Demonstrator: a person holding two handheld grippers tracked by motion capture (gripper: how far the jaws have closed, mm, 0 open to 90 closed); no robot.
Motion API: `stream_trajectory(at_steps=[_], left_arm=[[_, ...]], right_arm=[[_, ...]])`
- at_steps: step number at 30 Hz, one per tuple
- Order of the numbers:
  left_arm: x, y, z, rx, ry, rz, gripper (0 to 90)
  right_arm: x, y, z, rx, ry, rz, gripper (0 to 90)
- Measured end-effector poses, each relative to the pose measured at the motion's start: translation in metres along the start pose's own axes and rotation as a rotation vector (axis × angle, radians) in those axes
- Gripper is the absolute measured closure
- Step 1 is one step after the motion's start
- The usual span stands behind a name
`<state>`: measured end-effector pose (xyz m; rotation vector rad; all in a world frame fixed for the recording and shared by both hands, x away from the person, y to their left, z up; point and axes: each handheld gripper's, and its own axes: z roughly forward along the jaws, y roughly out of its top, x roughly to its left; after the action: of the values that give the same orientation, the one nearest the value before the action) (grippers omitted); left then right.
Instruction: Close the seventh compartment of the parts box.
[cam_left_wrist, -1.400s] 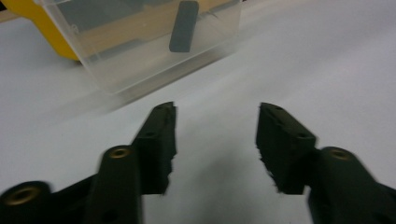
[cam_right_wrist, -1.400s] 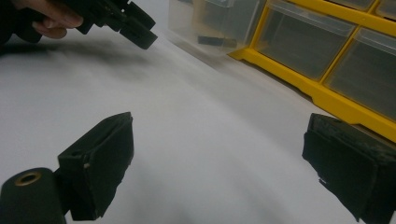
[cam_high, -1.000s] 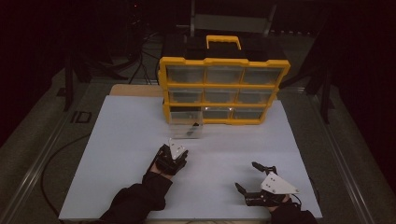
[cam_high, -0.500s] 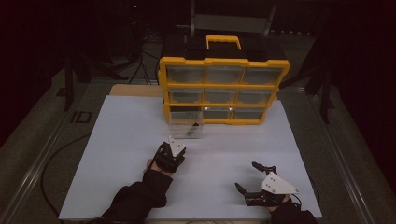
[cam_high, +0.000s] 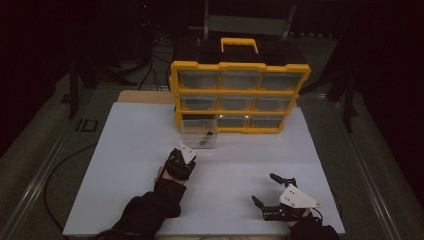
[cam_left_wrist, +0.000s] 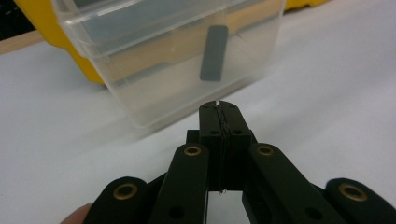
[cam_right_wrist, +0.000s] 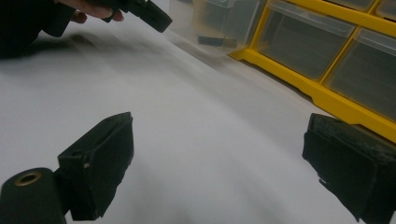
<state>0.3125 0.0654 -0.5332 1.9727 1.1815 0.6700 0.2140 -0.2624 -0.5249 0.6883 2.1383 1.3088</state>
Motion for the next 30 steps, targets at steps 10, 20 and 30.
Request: stream_trajectory(at_steps=[10,20,30], left_arm=[[0.001,0.004,0.008,0.003,0.026,0.008,89.0],[0.002,0.011,0.014,-0.001,0.045,0.022,89.0],[0.001,0.013,0.019,-0.002,0.04,0.02,89.1]], right_arm=[[0.0,0.0,0.0,0.0,0.002,0.001,8.9],[0.0,0.0,0.0,-0.001,0.0,0.001,8.9],[-0.001,0.0,0.0,0.0,-0.001,0.002,8.9]])
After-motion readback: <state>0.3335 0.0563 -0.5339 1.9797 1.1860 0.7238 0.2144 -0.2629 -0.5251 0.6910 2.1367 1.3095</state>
